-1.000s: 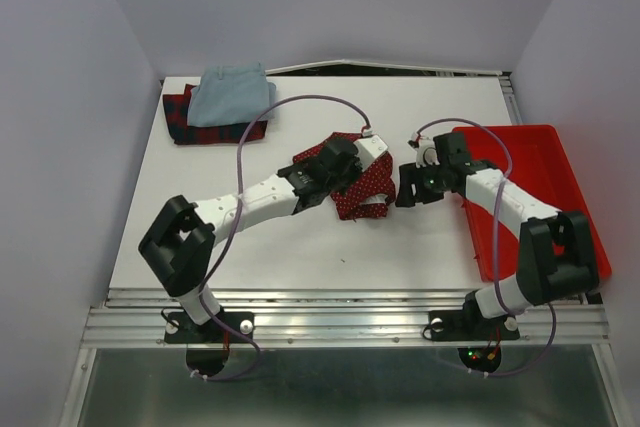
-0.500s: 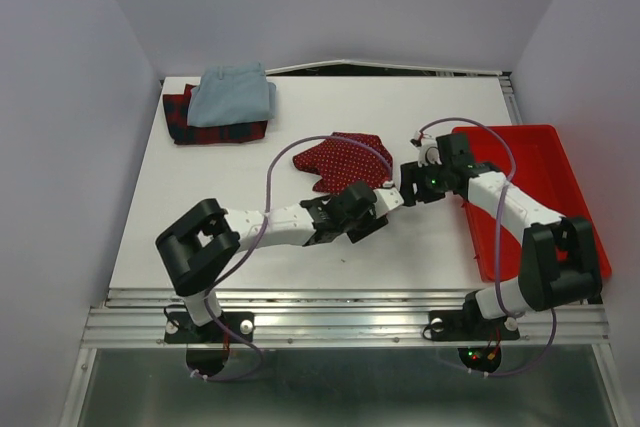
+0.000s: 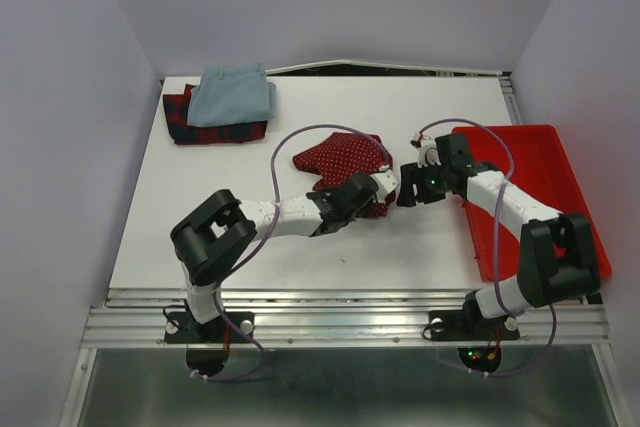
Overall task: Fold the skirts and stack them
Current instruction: Flatten the skirt out
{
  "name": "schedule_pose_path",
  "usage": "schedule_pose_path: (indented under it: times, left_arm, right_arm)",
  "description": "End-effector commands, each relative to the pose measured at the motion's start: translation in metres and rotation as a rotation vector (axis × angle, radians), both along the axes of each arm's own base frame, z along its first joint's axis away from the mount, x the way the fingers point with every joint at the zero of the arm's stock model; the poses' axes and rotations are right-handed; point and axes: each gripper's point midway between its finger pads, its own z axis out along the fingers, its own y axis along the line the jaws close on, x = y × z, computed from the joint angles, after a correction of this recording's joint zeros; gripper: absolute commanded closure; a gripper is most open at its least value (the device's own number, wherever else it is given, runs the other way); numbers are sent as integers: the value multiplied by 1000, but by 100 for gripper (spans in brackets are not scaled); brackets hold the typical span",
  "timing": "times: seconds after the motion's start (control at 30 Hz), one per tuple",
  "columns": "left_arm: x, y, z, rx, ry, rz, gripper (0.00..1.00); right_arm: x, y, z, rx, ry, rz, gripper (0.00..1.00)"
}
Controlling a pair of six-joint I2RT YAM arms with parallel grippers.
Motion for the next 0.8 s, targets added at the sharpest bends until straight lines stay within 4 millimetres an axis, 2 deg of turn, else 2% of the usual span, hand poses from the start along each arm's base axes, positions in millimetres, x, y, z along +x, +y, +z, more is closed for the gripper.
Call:
schedule_pose_path:
  times: [0.0,0.03,0.13,0.17,0.2,0.23,0.27,0.3,0.33,0.37,0.4,0.43,0.47,0.53,0.6,0.67,0.7,0.77]
  left_arm:
    - [14,-10,51,-95,-71,3,96]
    - [13,-10,60,-103,-69,-11,100]
    - [13,-6,75,-108,-44,-19,100]
    - [16,-9,94,-145,-51,-23,100]
    - [24,-5,104,-161,-55,-7,100]
    - [24,3,104,-141,-21,7,100]
    - [31,-1,124,-180,-24,3,100]
    - [37,1,132,-190,-14,11,100]
    - [44,13,132,-174,22,31,100]
    - [50,4,150,-229,37,15,100]
    - [59,15,154,-240,69,34,100]
    - [62,14,161,-275,95,20,100]
    - [64,2,181,-339,113,-30,100]
    - [67,3,196,-375,146,-48,100]
    - [72,0,233,-423,105,-97,100]
    - [70,0,239,-424,104,-115,100]
    - [70,-1,259,-456,87,-142,100]
    - [67,-2,281,-497,75,-171,100]
  right_arm:
    - [12,0,5,10,-48,1,33]
    - [14,2,6,20,-56,5,33]
    - [16,7,8,43,-69,14,31]
    - [20,8,9,52,-87,15,31]
    - [22,9,10,56,-102,16,31]
    - [22,10,8,61,-109,19,30]
    - [23,11,8,79,-103,-3,30]
    - [29,13,12,91,-132,-11,31]
    - [30,13,9,94,-137,-16,31]
    - [35,14,12,102,-170,-19,31]
    - [38,15,15,114,-183,-26,32]
    - [39,16,17,120,-199,-27,32]
    - [39,16,20,128,-219,-29,32]
    - [45,18,29,150,-270,-34,32]
    - [48,20,42,169,-317,-33,32]
    - [52,21,52,185,-364,-36,32]
    - [54,22,57,195,-381,-36,32]
    - [52,26,67,232,-395,-31,32]
